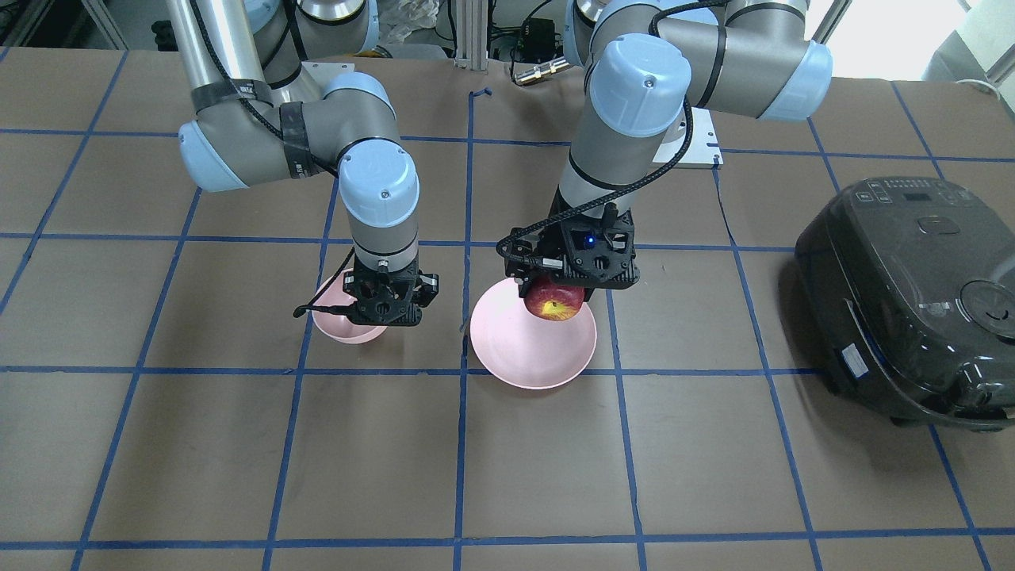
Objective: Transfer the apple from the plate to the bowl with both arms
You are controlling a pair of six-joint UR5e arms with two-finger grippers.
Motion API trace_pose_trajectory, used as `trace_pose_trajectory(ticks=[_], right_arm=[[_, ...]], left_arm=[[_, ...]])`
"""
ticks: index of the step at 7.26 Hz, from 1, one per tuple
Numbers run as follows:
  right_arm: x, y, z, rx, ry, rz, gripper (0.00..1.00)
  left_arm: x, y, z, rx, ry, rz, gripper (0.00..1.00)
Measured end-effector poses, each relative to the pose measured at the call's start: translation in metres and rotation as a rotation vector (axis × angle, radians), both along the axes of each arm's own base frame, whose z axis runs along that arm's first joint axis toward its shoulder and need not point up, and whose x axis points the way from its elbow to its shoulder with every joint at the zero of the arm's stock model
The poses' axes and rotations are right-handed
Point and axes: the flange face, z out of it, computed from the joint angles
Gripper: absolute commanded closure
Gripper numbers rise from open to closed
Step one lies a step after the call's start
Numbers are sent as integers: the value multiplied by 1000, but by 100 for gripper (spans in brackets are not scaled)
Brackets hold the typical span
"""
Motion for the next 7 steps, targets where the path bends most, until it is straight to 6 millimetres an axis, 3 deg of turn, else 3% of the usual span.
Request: trace_pose_trajectory(ticks=[2,4,5,7], right_arm=[[5,-1,-6,-8,-5,14,0],[4,-5,-1,-29,-10,16,0],[-1,-13,17,-63,-18,8,0],[-33,-40,84,-154,-40,-46,0]], left_arm=[[0,1,-1,3,-1,0,100],[0,1,-2,4,-1,0,100],[0,1,-1,2,-3,1,100],[0,1,3,-9,-18,1,100]])
